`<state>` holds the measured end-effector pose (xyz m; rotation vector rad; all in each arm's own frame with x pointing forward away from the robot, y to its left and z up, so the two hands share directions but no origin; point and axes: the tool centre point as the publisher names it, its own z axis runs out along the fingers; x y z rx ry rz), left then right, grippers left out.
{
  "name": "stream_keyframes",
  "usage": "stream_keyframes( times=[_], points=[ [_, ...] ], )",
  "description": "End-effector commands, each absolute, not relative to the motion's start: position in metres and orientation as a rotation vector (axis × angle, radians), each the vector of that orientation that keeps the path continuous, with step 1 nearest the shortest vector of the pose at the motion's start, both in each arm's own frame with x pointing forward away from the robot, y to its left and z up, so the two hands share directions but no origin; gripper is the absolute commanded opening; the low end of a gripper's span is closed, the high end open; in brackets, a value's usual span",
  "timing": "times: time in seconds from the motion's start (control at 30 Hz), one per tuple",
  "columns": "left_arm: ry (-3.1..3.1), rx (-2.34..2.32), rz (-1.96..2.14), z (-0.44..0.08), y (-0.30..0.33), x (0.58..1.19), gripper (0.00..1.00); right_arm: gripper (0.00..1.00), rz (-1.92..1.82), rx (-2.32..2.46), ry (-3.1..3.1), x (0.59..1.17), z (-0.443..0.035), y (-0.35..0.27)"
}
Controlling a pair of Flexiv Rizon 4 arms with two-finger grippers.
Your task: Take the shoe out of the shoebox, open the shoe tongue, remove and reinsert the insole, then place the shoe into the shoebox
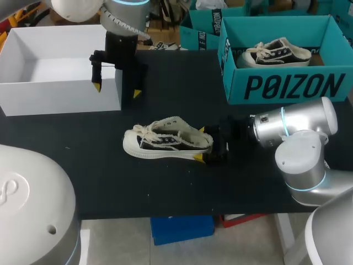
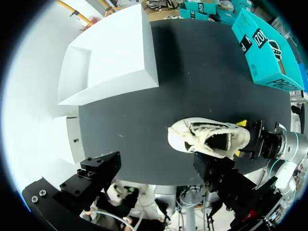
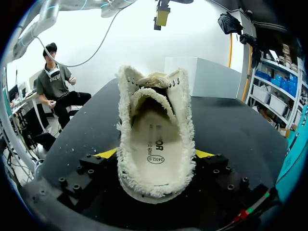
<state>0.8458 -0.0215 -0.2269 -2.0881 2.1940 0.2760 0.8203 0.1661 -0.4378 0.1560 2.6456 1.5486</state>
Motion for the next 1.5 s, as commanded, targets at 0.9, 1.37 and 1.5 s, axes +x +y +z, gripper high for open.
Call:
stream_keyframes(
  times=[0.9, 1.37, 1.5],
  points=[
    [2.230, -1.895, 0.441, -0.304, -0.151, 0.810, 1.00, 0.00, 1.545, 0.159, 2.647, 0.820, -0.440, 0.169],
    [2.212, -1.904, 0.491, -0.345, -0.172, 0.813, 1.00, 0.00, 1.545, 0.159, 2.647, 0.820, -0.440, 0.169],
    [2.201, -1.906, 0.486, -0.355, -0.169, 0.816, 1.00, 0.00, 1.545, 0.159, 2.647, 0.820, -0.440, 0.169]
  ],
)
